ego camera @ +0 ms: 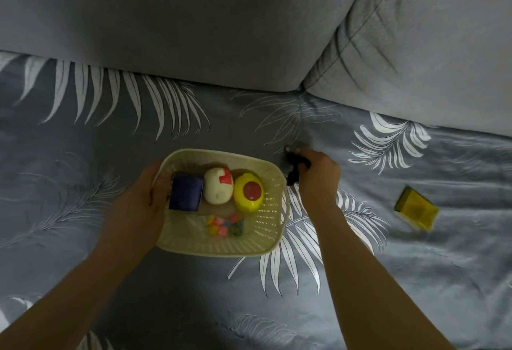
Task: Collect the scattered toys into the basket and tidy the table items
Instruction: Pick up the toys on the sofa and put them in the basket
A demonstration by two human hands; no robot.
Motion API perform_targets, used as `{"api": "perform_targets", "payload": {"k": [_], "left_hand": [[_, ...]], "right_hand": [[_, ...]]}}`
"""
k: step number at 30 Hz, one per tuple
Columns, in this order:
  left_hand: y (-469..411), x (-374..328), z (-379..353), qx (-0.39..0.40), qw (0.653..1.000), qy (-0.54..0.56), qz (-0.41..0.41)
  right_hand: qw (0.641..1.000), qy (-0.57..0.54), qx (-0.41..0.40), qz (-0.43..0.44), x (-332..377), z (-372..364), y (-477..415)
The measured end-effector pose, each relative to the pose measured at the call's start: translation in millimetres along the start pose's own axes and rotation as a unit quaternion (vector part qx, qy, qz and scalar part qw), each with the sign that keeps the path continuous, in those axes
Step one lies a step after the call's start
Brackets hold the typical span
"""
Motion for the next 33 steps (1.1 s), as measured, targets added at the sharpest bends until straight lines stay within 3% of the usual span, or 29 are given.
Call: {"api": "perform_targets", "payload": {"k": [3, 6, 9, 12, 15, 18, 25, 28, 33], "left_hand": [[3.7, -10.1, 0.0, 0.015, 1.0, -0.005, -0.004], [10.3, -28.2, 0.2, 0.025, 1.0, -0.006, 0.002], [23.0, -61.9, 1.3, 0.035, 0.999, 0.0, -0.017], [46.7, -106.1, 2.5, 0.047, 0.997, -0.006, -0.056], [73.0, -143.2, 5.3, 0.054, 0.996, -0.01, -0.076], [106.1, -174.9, 6.5, 0.063, 0.993, -0.022, -0.099], [188.4, -244.9, -2.9, 0.05, 0.989, 0.026, -0.134], [220.7, -268.8, -10.1, 0.047, 0.987, 0.025, -0.153], [270.8, -298.4, -29.6, 0.111, 0.976, 0.058, -0.178]], "right_hand": [[0.988, -0.112, -0.104, 0.024, 13.4, 61.6, 26.6], [0.96, -0.167, -0.188, 0.12, 39.0, 129.8, 84.1], [0.95, -0.158, -0.155, 0.221, 66.7, 151.8, 137.4], [0.932, -0.083, -0.076, 0.343, 82.9, 151.4, 175.1], [0.918, -0.011, 0.028, 0.396, 77.6, 153.6, 194.6], [0.917, -0.001, 0.059, 0.395, 63.8, 183.0, 210.3], [0.934, -0.014, -0.21, 0.289, -7.1, 323.8, 249.8], [0.95, -0.036, -0.216, 0.222, -39.3, 361.2, 268.4], [0.962, -0.09, -0.224, 0.127, -93.9, 404.4, 311.6]]}}
Point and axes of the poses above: each hand's wrist, its own y-axis away from the middle knuckle, its own z-axis out of the back of the hand, x = y × z, the point moved 7 cm from there along -y, towards the middle knuckle, and after that the axes turned 14 degrees about y, right-handed, at the moved point
